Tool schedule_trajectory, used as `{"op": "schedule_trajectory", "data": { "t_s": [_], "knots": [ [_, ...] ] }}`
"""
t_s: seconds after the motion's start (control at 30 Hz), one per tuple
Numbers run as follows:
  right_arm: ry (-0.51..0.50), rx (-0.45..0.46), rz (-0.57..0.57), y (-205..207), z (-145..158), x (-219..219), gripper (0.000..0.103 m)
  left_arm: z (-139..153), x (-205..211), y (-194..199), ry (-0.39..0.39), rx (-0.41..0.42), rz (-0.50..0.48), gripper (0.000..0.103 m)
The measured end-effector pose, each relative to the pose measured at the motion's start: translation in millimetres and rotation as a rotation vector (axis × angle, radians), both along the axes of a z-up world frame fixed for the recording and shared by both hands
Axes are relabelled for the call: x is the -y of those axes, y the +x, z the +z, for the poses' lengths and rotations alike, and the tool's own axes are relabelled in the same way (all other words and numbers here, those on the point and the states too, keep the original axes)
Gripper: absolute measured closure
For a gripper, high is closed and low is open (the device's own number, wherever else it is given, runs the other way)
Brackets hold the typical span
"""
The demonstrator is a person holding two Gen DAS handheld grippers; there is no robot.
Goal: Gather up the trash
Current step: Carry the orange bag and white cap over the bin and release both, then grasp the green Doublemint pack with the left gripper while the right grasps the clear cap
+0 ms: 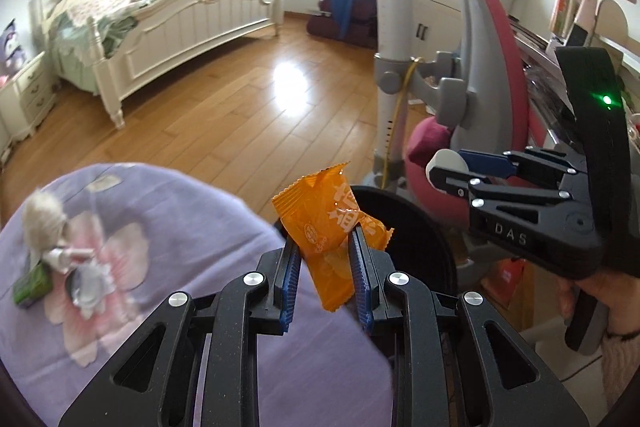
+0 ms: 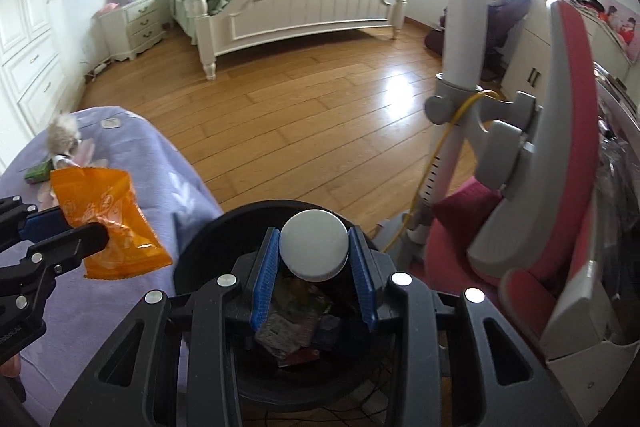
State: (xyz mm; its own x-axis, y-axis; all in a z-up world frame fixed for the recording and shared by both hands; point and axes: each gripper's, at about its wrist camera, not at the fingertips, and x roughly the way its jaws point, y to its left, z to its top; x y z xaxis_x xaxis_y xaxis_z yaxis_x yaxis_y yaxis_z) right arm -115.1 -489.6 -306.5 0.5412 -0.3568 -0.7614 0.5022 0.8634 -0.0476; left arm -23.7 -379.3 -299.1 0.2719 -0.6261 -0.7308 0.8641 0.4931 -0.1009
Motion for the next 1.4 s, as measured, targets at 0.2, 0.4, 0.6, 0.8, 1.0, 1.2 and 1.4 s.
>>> {"op": "schedule_trajectory", "data": {
  "t_s": [0.2, 0.4, 0.6, 0.8, 1.0, 1.2, 1.4],
  "knots": [
    [-0.046, -0.02, -0.013, -1.8, -5.0, 2.0, 0.068, -3.4, 36.2, -2.0, 0.011, 0.002, -0.008, 0.078],
    [-0.036, -0.015, -0.032, -1.2, -6.9, 12.9, 0.068, -11.6, 47.3, 7.7, 0.023, -0.017, 0.01, 0.078],
    [-0.028, -0.041, -0.048, 1.2, -8.6, 13.1, 0.047, -10.9, 47.2, 8.3, 0.02, 0.012, 0.038, 0.039],
    [-0.035, -0.022, -0.058, 2.4, -4.0, 8.9, 0.04, -7.5, 28.6, 15.9, 0.012, 0.011, 0.061, 0.039],
    [-0.007, -0.015, 0.005, 21.5, -3.8, -9.3, 0.04, 1.4, -20.4, 36.5, 0.012, 0.056, 0.148, 0.039],
    [0.026, -0.014, 0.133, 63.6, -8.2, -53.0, 0.04, 7.6, -114.8, 101.0, 0.038, 0.124, 0.33, 0.039],
    [0.05, -0.012, 0.229, 105.7, -7.5, -90.2, 0.04, -12.8, -198.0, 173.8, 0.158, 0.148, 0.283, 0.039]
  ]
}}
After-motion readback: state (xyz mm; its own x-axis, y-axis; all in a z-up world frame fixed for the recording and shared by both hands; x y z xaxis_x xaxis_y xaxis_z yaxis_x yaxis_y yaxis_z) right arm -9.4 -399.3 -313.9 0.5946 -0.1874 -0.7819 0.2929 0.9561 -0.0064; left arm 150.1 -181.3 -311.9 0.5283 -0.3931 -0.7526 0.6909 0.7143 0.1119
